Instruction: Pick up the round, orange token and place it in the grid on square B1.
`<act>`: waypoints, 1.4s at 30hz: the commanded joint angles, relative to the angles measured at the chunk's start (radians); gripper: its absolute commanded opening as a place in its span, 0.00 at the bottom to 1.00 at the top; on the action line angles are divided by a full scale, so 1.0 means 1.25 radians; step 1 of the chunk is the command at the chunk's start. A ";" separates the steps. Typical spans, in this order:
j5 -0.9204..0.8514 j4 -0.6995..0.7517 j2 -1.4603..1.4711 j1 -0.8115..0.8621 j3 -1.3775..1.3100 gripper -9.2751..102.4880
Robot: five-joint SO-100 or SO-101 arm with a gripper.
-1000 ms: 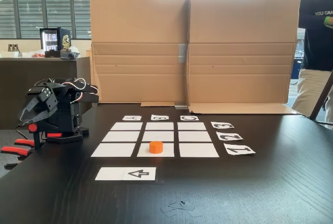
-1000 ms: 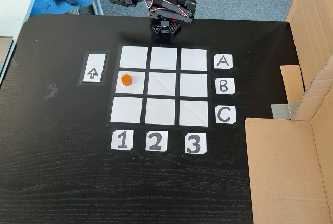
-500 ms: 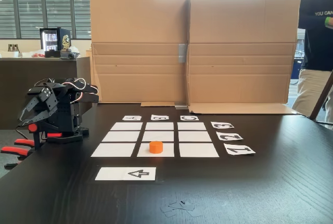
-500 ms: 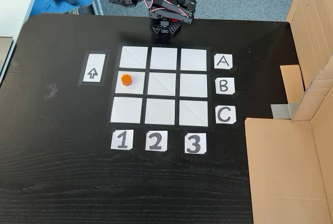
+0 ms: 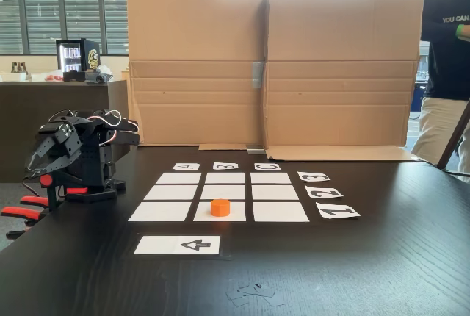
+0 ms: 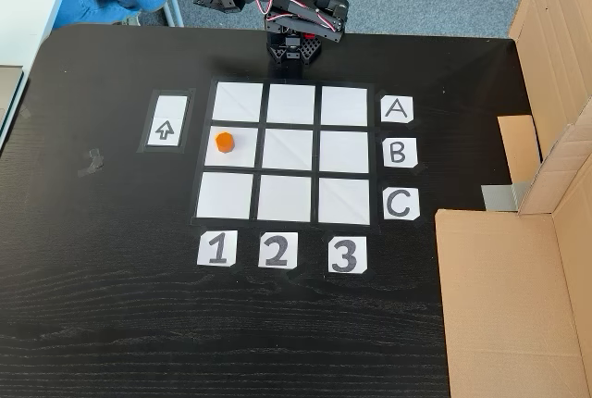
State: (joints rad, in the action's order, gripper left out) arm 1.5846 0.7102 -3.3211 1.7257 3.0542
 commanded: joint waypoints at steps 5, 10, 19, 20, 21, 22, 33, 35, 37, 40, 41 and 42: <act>0.001 -0.004 -0.006 0.005 -0.001 0.08; 0.000 0.013 -0.006 0.016 -0.006 0.08; -0.001 0.017 -0.006 0.016 -0.007 0.08; -0.001 0.017 -0.006 0.016 -0.007 0.08; -0.001 0.017 -0.006 0.016 -0.007 0.08; -0.001 0.017 -0.006 0.016 -0.007 0.08; -0.001 0.017 -0.006 0.016 -0.007 0.08; -0.001 0.017 -0.006 0.016 -0.007 0.08; -0.001 0.017 -0.006 0.016 -0.007 0.08; -0.001 0.017 -0.006 0.016 -0.007 0.08; -0.001 0.017 -0.006 0.016 -0.007 0.08; -0.001 0.017 -0.006 0.016 -0.007 0.08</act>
State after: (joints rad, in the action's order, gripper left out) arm 1.5846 0.7271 -3.3211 1.7257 3.0542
